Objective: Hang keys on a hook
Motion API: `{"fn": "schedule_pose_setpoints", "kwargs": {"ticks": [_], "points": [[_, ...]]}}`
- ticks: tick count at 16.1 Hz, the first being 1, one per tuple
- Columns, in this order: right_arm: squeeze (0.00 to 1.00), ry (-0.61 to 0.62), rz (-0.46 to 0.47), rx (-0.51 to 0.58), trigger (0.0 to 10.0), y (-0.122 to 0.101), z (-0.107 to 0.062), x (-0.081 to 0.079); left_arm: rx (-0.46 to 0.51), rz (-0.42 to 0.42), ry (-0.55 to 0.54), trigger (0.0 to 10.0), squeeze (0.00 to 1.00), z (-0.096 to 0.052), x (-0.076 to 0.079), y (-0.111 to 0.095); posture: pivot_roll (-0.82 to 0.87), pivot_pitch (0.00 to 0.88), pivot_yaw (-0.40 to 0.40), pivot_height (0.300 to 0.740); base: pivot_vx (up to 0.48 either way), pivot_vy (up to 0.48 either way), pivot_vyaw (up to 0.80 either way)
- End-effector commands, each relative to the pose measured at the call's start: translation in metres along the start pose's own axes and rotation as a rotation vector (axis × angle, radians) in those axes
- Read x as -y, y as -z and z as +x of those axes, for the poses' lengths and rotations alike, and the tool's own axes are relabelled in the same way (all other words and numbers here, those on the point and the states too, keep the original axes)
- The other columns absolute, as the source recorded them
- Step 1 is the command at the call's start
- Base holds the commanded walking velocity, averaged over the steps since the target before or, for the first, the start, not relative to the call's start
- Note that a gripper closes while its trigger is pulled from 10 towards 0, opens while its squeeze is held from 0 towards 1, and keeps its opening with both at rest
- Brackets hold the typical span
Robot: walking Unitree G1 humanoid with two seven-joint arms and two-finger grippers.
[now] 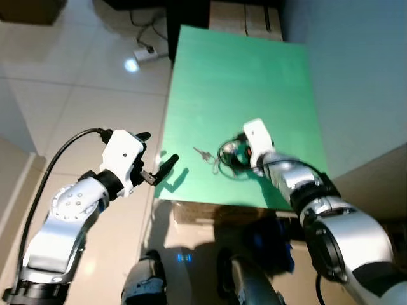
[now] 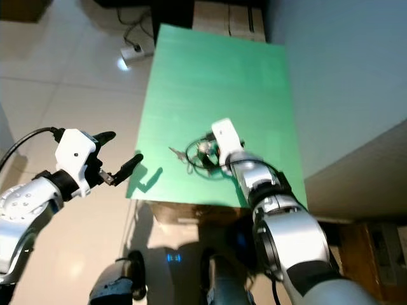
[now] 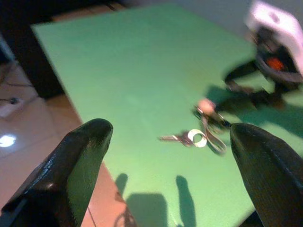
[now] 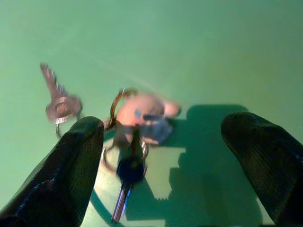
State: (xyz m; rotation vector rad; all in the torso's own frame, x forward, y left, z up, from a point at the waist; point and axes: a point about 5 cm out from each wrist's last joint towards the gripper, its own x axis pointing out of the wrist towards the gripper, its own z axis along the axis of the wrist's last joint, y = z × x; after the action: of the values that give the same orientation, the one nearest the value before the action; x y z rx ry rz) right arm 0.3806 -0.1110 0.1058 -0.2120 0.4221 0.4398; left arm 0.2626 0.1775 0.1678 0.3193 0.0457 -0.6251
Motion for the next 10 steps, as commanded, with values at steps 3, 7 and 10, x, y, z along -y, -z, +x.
{"fn": "schedule_pose_setpoints", "kwargs": {"ticks": [3,7,10], "points": [[1.0,-0.013,0.029,-0.012,10.0,0.003,0.0,0.0,-0.064,-0.015,0.127,10.0,0.0,-0.009,0.016,0.007,0.11,0.372,-0.086,0.74,0.0,0.0,0.0],[1.0,-0.079,0.002,-0.016,10.0,0.004,0.001,-0.008,-0.08,-0.006,0.16,10.0,0.0,-0.01,0.018,0.005,0.12,0.392,-0.096,0.74,0.0,0.0,0.0],[0.0,-0.028,-0.059,-0.031,10.0,0.006,0.002,-0.008,-0.087,0.0,0.176,10.0,0.0,-0.011,0.019,0.005,0.11,0.394,-0.099,0.74,0.0,0.0,0.0]]}}
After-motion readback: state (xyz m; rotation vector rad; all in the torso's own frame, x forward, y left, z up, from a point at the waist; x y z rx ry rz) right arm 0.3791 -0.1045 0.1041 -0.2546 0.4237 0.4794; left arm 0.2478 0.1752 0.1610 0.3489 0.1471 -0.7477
